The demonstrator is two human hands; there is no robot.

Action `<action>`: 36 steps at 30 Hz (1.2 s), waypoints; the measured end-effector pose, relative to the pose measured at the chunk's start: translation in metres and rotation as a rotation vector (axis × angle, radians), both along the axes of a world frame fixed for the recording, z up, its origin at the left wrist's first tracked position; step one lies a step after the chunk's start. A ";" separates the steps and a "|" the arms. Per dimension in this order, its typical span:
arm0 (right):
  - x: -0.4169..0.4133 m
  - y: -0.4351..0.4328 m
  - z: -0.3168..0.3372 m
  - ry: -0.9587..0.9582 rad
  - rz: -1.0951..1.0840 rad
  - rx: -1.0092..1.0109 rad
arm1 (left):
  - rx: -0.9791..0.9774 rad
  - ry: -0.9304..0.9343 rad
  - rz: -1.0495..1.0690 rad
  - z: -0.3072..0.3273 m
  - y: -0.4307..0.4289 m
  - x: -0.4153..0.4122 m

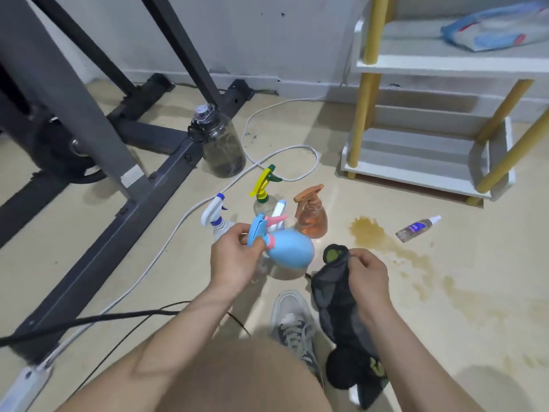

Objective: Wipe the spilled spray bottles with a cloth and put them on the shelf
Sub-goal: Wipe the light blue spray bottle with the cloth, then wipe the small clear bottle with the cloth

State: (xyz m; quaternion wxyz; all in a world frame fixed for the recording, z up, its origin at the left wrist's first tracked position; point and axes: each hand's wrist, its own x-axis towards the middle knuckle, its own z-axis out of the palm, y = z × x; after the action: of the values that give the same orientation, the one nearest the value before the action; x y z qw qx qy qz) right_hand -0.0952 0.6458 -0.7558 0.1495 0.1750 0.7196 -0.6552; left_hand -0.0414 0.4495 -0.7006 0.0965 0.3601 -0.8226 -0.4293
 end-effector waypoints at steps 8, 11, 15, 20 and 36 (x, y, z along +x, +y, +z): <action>0.023 0.004 0.001 0.011 0.128 0.246 | -0.093 -0.098 -0.144 -0.035 -0.030 0.044; 0.026 0.017 -0.003 -0.021 0.045 0.178 | -0.111 -0.132 -0.228 -0.056 -0.029 0.046; 0.021 0.029 -0.007 -0.051 -0.053 0.099 | -0.199 -0.234 -0.313 -0.066 -0.022 0.042; 0.007 0.050 0.004 -0.134 -0.266 -0.089 | -0.287 -0.409 -0.388 -0.050 -0.012 0.027; -0.081 0.161 -0.051 -0.030 -0.855 0.016 | -0.257 -0.174 -0.937 -0.117 0.172 -0.192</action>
State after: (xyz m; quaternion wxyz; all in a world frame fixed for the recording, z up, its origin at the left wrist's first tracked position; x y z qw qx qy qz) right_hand -0.1758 0.8066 -0.8072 -0.1262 0.4683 0.5850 -0.6500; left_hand -0.2338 0.6214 -0.8172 -0.1324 -0.0290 -0.9474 -0.2899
